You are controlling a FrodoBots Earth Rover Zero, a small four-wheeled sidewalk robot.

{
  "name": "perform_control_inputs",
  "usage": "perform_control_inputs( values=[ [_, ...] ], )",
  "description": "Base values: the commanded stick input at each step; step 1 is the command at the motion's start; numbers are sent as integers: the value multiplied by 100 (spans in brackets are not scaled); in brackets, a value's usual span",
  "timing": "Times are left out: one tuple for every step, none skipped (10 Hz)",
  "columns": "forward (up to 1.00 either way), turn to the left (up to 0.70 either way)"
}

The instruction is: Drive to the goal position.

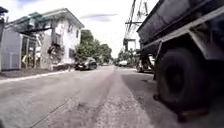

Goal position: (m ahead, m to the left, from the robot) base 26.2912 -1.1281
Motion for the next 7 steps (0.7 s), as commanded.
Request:
perform_control_inputs(
  values=[
    [100, 0],
    [100, 0],
    [100, 0],
    [100, 0],
    [100, 0],
    [100, 0],
    [100, 0]
  ],
)
